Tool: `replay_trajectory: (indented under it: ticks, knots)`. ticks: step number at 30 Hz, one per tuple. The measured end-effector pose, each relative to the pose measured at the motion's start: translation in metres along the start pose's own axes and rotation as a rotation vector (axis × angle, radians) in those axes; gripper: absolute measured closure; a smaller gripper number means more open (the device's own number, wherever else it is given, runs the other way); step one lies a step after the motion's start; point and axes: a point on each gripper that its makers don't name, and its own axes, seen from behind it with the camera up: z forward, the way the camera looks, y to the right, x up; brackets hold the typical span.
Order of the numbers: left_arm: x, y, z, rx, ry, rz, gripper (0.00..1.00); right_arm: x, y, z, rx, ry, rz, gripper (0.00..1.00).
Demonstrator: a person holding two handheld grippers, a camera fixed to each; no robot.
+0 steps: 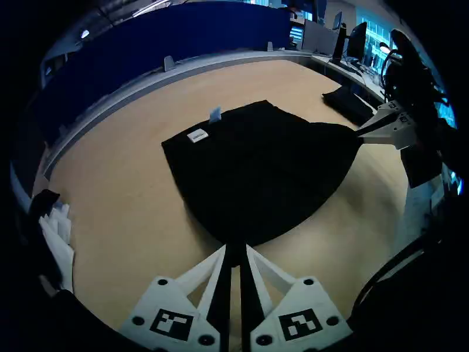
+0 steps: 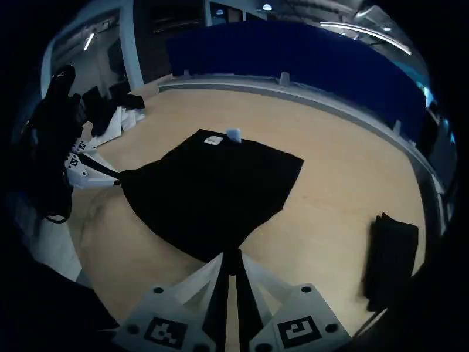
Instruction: Fold towel
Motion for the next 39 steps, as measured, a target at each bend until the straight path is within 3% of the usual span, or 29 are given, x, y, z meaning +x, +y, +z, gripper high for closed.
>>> replay_trajectory:
  ticks: [9,18,24,32,39]
  knots:
    - [0.01,0.007,-0.032,-0.006,0.015,-0.038,0.91,0.013,-0.01,-0.027,0.012,0.017,0.006,0.93]
    - [0.009,0.009,-0.036,-0.01,0.013,-0.046,0.91,0.017,-0.012,-0.033,0.013,0.021,0.013,0.93]
    - [0.026,0.004,-0.04,-0.015,0.029,-0.054,0.91,0.03,-0.003,-0.032,0.002,0.022,0.007,0.93]
    - [0.059,-0.017,-0.029,-0.014,0.055,-0.089,0.91,0.055,0.02,-0.014,-0.018,0.008,-0.006,0.93]
    - [0.078,-0.037,0.0,-0.027,0.039,-0.134,0.92,0.07,0.043,0.013,-0.023,-0.028,0.005,0.93]
